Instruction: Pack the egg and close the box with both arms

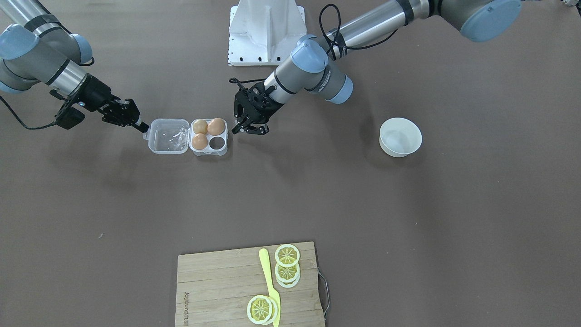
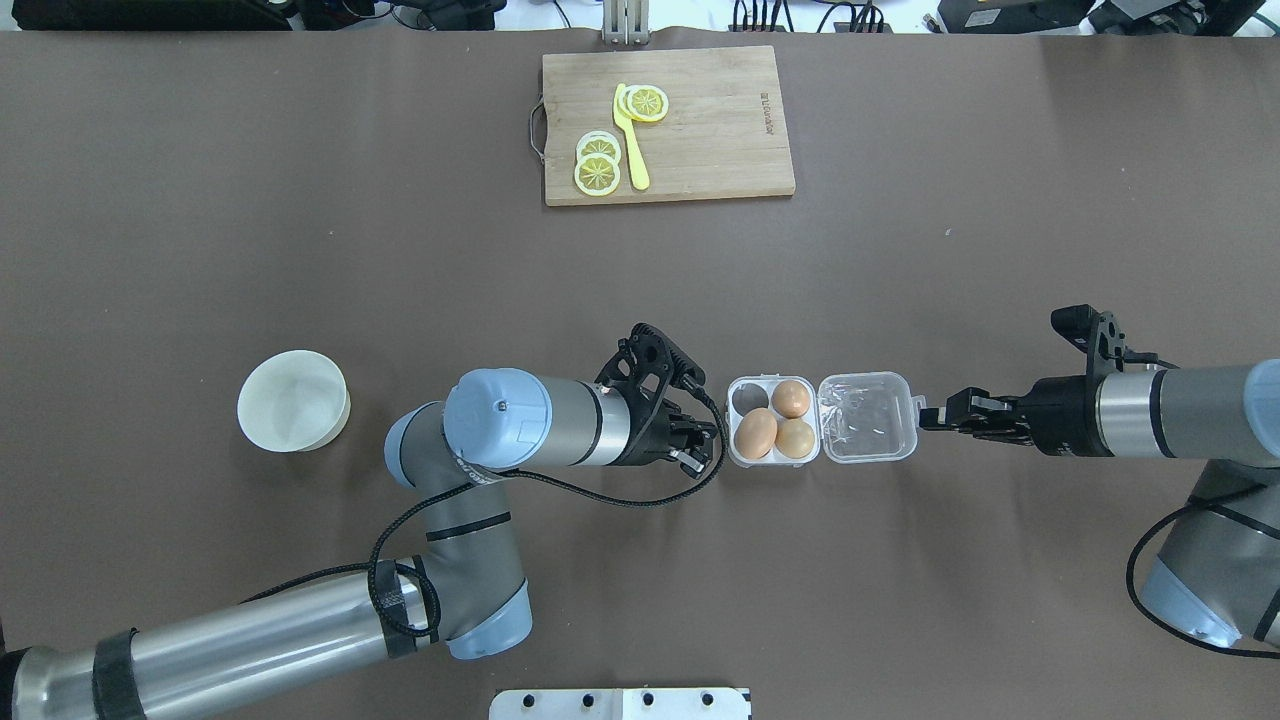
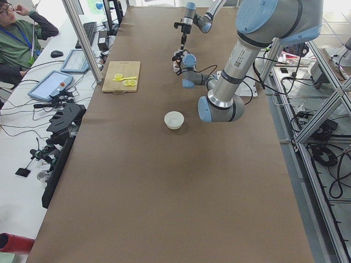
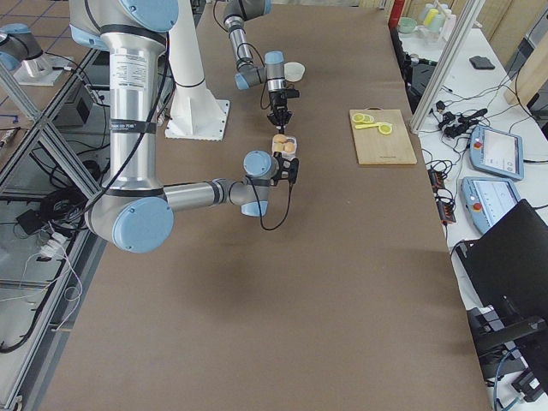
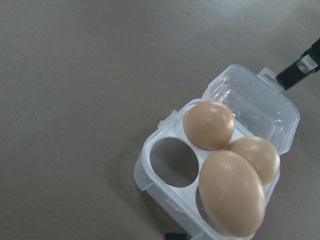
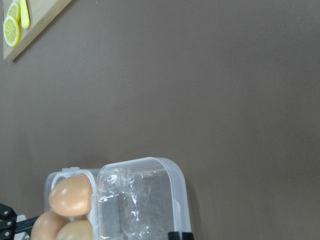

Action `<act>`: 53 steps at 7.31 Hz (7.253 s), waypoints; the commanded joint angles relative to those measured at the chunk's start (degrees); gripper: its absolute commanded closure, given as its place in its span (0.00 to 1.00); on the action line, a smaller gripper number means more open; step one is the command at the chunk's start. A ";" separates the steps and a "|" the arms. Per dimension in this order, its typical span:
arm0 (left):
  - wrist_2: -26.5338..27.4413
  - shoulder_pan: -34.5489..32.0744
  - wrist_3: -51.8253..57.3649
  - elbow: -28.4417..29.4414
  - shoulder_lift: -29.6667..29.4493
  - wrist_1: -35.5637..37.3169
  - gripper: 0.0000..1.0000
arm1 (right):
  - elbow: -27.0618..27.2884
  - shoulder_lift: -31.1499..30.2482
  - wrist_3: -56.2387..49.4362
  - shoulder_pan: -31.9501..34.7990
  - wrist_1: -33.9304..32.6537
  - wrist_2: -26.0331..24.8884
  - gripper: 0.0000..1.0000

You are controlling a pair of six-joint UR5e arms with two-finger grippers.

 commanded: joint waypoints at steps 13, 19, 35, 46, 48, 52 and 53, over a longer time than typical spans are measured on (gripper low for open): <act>1.51 1.05 0.00 0.26 -0.30 1.15 1.00 | 5.18 0.20 0.45 4.40 -0.96 5.50 1.00; 2.55 2.02 -0.09 0.35 -2.05 3.08 1.00 | 7.36 1.51 0.71 4.41 -4.98 5.42 1.00; 6.25 1.58 0.00 1.05 -3.46 5.29 1.00 | 9.75 4.07 0.71 4.05 -11.07 5.15 1.00; 8.19 1.58 -0.35 1.23 -3.46 5.29 1.00 | 11.33 10.39 0.89 3.35 -19.76 4.80 0.61; 8.28 1.58 -0.35 1.23 -3.46 5.29 1.00 | 11.41 11.62 1.33 3.26 -21.35 4.71 0.61; 8.28 1.58 -0.35 1.23 -3.46 5.29 1.00 | 11.33 11.71 1.42 0.63 -21.44 1.38 0.61; 8.28 1.58 -0.44 1.23 -3.46 5.29 1.00 | 11.24 11.71 1.42 0.10 -21.53 0.59 0.61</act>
